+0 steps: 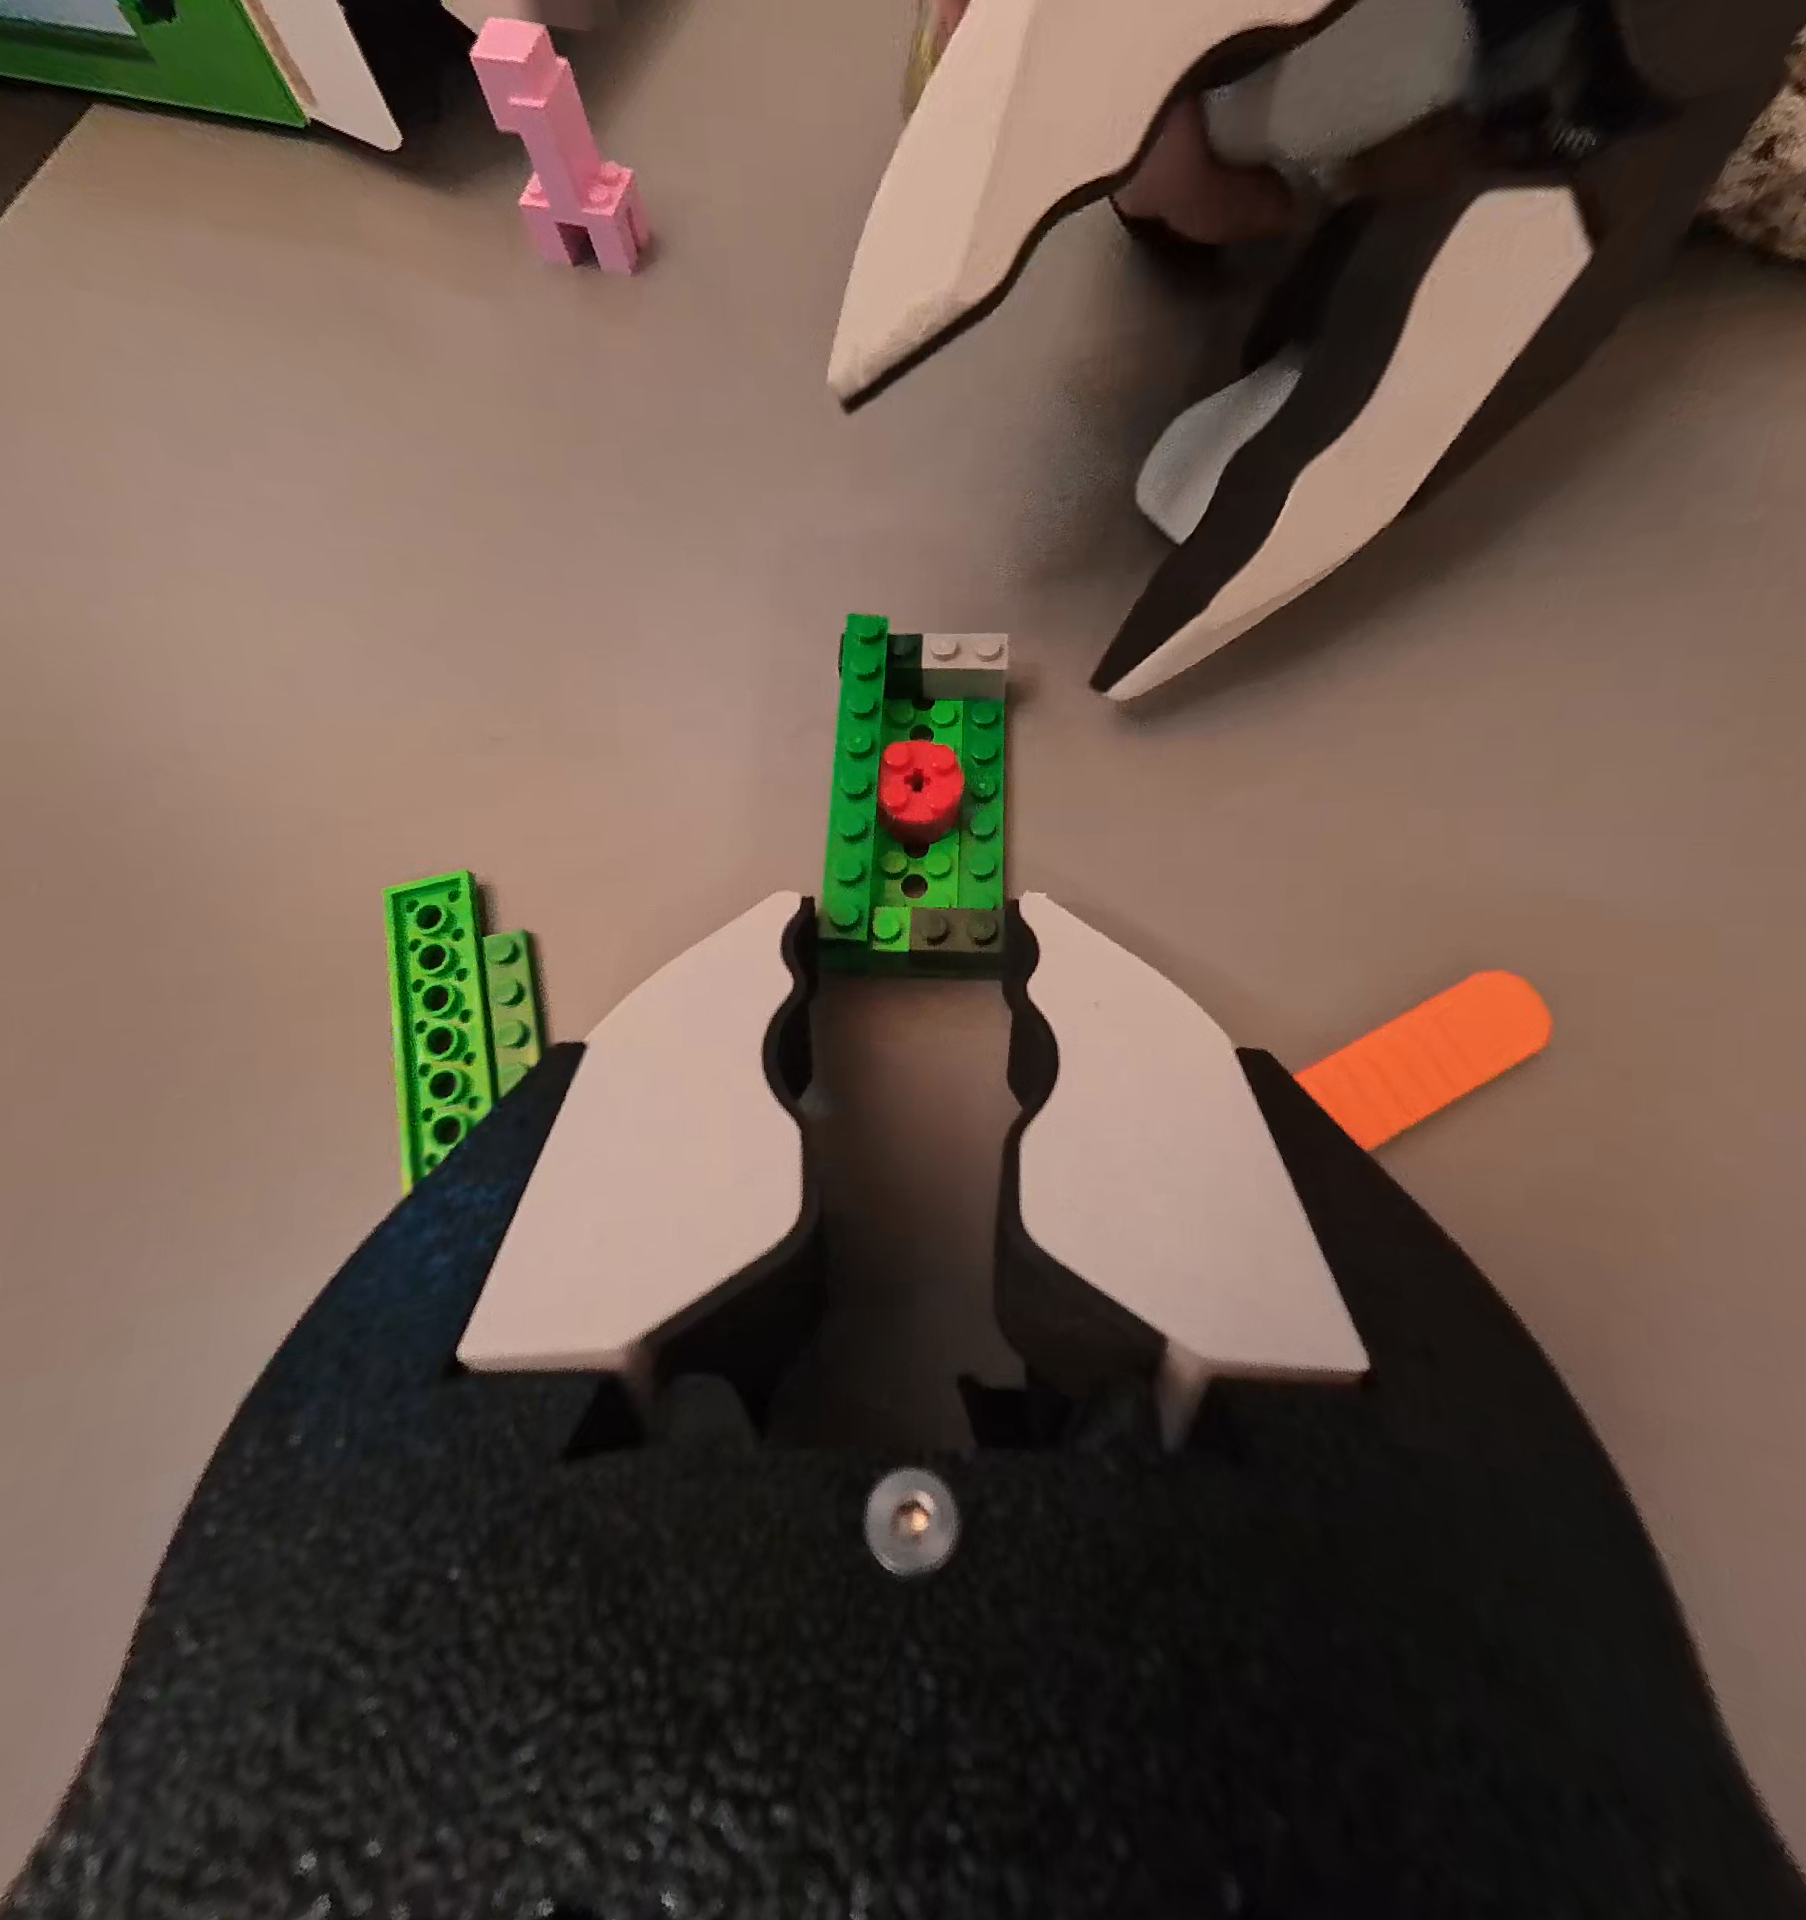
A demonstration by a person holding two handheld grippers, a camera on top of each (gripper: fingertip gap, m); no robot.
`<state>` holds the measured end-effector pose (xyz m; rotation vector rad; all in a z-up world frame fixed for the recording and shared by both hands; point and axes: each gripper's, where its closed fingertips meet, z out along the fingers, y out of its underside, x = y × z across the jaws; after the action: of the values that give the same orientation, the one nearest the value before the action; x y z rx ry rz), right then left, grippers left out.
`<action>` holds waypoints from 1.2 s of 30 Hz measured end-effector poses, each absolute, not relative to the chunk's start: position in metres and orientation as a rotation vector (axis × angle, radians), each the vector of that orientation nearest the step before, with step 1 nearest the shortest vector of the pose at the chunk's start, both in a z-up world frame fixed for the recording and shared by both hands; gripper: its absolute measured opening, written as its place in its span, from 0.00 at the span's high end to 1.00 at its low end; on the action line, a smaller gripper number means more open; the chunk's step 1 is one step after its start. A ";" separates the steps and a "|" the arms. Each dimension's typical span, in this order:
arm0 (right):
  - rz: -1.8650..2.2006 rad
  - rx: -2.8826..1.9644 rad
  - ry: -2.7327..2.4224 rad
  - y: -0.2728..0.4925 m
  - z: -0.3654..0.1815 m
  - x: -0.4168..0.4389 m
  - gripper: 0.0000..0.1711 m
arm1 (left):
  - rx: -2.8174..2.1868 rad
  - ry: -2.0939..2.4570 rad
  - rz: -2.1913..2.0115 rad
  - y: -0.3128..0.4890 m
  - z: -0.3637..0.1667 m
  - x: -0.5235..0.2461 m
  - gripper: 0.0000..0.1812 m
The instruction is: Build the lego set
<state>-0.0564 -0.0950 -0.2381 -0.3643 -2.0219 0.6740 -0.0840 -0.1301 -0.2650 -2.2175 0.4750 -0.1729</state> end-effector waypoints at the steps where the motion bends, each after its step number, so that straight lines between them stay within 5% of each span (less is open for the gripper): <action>1: 0.631 -0.330 -1.997 -0.094 -0.237 -0.058 0.64 | -2.215 0.480 -0.174 -0.131 -0.264 -0.085 0.81; 11: 0.393 -0.123 -1.811 -0.092 -0.219 -0.059 0.65 | -2.089 0.502 -0.357 -0.143 -0.228 -0.088 0.82; 28: 0.223 -0.035 -1.692 -0.105 -0.214 -0.066 0.88 | -2.034 0.533 -0.452 -0.145 -0.217 -0.068 0.82; 36: 0.229 -0.047 -1.745 -0.104 -0.219 -0.066 0.88 | -2.059 0.549 -0.436 -0.144 -0.223 -0.067 0.81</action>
<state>-0.0659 -0.1040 -0.2188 -0.0469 -1.7455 0.2290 -0.0666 -0.1442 -0.2231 -2.0586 0.5487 -0.4356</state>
